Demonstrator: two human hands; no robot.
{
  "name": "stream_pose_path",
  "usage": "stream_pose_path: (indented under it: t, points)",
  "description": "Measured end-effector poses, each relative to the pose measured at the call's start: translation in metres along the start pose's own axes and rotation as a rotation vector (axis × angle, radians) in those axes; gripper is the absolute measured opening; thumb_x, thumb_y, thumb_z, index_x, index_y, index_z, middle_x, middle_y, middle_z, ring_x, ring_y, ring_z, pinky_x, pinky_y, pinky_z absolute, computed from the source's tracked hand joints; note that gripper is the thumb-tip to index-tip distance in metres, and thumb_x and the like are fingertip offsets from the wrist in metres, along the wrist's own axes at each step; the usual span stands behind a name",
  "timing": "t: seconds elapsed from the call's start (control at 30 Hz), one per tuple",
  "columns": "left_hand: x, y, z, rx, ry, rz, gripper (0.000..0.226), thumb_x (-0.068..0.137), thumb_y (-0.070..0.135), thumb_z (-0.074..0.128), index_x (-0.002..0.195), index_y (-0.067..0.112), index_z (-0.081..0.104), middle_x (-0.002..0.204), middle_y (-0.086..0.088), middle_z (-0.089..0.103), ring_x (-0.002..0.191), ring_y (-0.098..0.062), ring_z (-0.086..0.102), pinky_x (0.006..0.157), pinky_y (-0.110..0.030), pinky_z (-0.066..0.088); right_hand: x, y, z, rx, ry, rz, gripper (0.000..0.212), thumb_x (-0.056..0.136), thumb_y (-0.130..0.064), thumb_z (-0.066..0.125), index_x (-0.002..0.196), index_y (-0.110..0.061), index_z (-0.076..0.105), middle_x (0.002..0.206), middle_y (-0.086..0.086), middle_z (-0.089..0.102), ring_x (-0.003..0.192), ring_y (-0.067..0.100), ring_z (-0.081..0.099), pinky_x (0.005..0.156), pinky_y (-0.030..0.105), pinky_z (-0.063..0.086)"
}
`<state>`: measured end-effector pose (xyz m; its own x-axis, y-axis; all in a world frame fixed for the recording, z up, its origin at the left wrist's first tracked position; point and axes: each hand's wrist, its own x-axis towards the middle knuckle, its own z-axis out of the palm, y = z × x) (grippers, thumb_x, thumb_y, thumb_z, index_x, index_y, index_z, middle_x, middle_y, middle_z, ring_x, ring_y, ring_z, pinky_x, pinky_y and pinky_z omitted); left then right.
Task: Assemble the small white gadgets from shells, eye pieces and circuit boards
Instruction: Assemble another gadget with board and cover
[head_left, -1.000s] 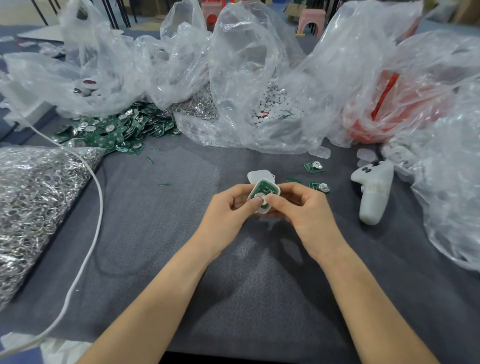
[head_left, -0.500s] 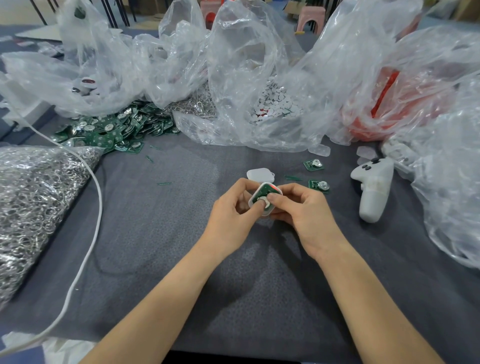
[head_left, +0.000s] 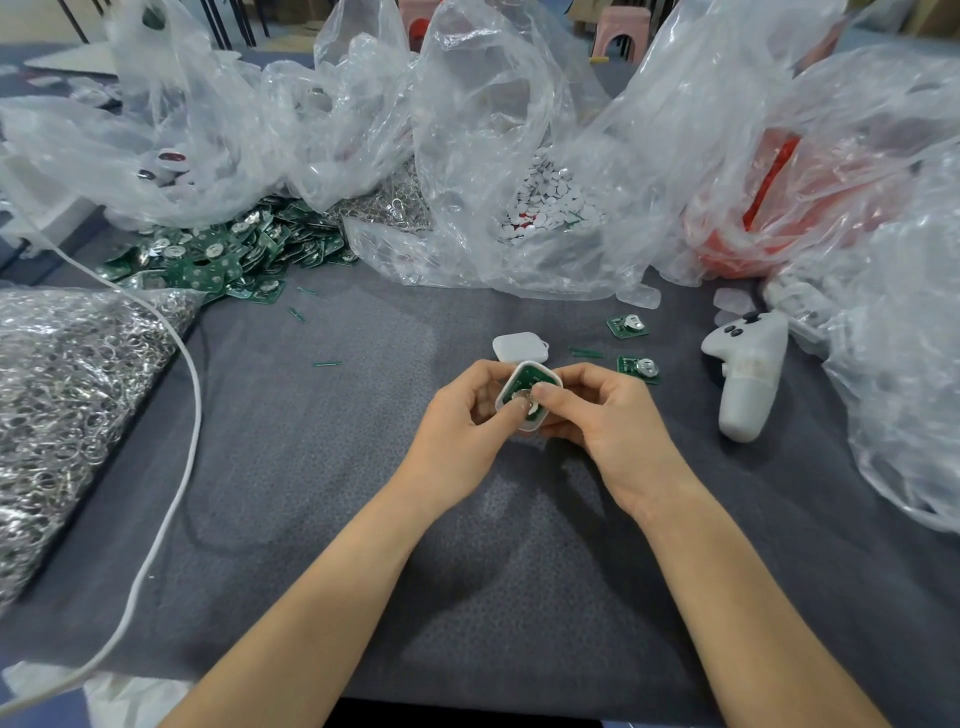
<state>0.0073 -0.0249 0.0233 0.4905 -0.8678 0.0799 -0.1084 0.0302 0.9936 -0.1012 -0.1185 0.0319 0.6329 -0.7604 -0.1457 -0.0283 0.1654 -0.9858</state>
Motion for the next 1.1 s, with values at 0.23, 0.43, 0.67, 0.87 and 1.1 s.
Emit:
stream_pose_path:
  t: [0.23,0.43,0.67,0.87,1.1]
  points:
    - [-0.001,-0.001,0.000,0.068,0.003,0.018,0.022,0.091,0.002,0.059,0.100,0.021,0.061,0.090,-0.028,0.065,0.075,-0.028,0.058,0.073,-0.045,0.052,0.001,-0.001,0.000,-0.047,-0.013,-0.016,0.004,0.085,-0.002,0.065,0.088,-0.004,0.067,0.079,0.013,0.070,0.071,0.020,0.066,0.067,0.029,0.055]
    - [0.000,-0.004,-0.002,0.083,0.029,0.041,0.023,0.090,0.003,0.061,0.097,0.025,0.062,0.086,-0.032,0.062,0.070,-0.022,0.051,0.063,-0.025,0.047,0.000,-0.002,0.001,0.000,-0.009,-0.007,0.005,0.084,-0.003,0.066,0.089,-0.005,0.068,0.079,0.012,0.072,0.071,0.020,0.067,0.073,0.037,0.056]
    - [0.002,-0.008,-0.001,0.184,0.018,0.070,0.028,0.091,0.006,0.059,0.108,0.028,0.063,0.092,0.003,0.072,0.081,-0.010,0.068,0.074,-0.025,0.054,-0.002,-0.004,-0.001,-0.093,-0.014,-0.093,0.010,0.082,0.001,0.069,0.088,-0.004,0.063,0.067,0.003,0.071,0.057,0.014,0.067,0.051,0.020,0.052]
    - [0.005,-0.013,-0.010,0.010,-0.010,0.034,0.021,0.093,0.005,0.058,0.110,0.016,0.061,0.097,-0.008,0.072,0.085,-0.019,0.071,0.081,-0.035,0.057,0.002,-0.007,0.005,-0.195,0.012,-0.158,0.006,0.082,-0.007,0.071,0.083,-0.013,0.071,0.075,0.003,0.073,0.066,0.012,0.069,0.056,0.020,0.054]
    - [0.046,-0.008,-0.087,-0.042,0.130,-0.039,0.019,0.094,-0.004,0.051,0.110,0.002,0.057,0.098,-0.024,0.069,0.083,-0.027,0.069,0.081,-0.039,0.057,0.040,-0.048,0.035,-0.300,-0.011,-0.184,0.006,0.085,-0.013,0.069,0.080,-0.015,0.072,0.076,0.007,0.071,0.057,0.006,0.060,0.061,0.019,0.055]
